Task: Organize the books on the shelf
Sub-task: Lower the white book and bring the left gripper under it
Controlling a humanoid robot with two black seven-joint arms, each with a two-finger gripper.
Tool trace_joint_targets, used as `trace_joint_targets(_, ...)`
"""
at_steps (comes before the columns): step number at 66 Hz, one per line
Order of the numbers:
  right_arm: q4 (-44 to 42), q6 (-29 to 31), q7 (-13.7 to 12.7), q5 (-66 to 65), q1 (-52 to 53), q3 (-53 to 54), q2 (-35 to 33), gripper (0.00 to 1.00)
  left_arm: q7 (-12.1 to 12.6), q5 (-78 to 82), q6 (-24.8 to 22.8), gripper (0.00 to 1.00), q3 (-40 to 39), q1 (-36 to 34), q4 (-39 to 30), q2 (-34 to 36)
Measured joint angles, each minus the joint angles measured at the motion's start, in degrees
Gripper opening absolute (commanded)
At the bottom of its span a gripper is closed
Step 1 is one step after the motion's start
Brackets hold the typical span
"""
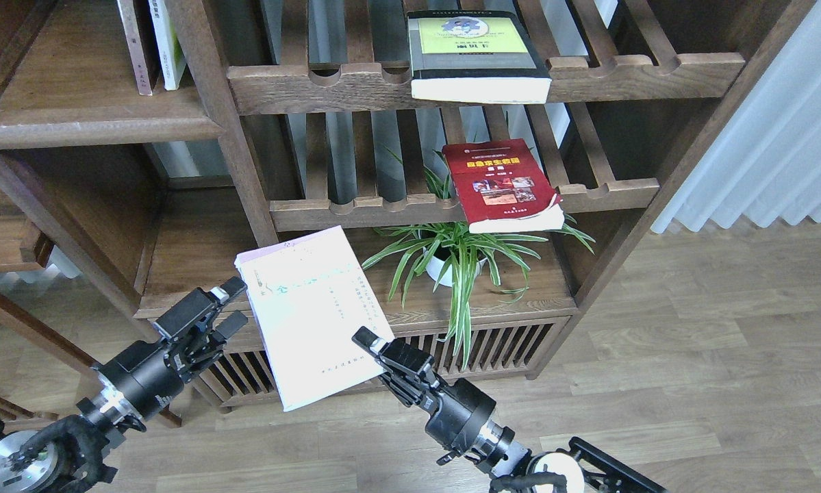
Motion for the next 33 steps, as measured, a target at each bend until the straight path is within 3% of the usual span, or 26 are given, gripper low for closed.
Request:
trace_joint_targets(12, -0.34, 0.0, -0.1, -0.07, 0.27, -0.4, 0.48, 0.05, 0.14, 0.04, 0.0, 0.96, 2.22, -1.6, 0.0, -0.47)
trace_joint_targets(33, -0.51, 0.0, -0.38, -0.35, 0.58, -1.57, 0.63, 0.05, 2.73, 0.05, 0.0, 0.95, 3.41, -2.34, -0.01, -1.02)
